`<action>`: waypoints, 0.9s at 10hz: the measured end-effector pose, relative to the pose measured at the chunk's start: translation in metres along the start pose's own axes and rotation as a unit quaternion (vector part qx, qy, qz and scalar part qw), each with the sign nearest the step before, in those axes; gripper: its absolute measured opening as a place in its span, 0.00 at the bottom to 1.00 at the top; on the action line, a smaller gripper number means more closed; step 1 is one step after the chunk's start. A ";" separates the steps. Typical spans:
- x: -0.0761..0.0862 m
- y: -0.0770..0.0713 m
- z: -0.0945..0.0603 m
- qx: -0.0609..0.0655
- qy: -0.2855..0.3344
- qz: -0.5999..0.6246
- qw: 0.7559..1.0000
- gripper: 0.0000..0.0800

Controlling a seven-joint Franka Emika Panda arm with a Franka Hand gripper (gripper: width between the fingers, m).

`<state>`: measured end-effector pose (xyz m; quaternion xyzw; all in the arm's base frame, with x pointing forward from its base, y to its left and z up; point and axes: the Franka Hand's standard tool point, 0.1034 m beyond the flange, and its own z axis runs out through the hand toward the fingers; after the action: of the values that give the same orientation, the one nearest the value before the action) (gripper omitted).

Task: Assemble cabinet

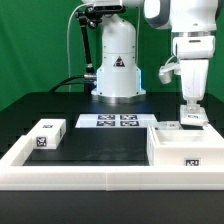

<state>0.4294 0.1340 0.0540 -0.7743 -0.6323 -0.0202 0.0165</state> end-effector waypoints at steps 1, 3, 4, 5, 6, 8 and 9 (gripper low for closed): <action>-0.001 0.001 0.001 0.001 0.000 -0.004 1.000 0.09; -0.006 0.010 0.003 0.008 -0.004 -0.031 0.999 0.09; -0.006 0.011 0.003 0.008 -0.003 -0.025 1.000 0.09; -0.006 0.010 0.004 0.009 -0.004 -0.025 1.000 0.09; -0.007 0.010 0.004 0.009 -0.004 -0.025 1.000 0.09; -0.007 0.010 0.004 0.009 -0.004 -0.026 1.000 0.09; -0.008 0.011 0.004 0.009 -0.004 -0.027 1.000 0.09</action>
Offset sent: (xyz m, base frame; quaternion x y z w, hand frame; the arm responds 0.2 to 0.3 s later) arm 0.0000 0.0000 0.0000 0.0000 0.0000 0.0000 1.0000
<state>0.4387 0.1239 0.0501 -0.7569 -0.6531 -0.0121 0.0206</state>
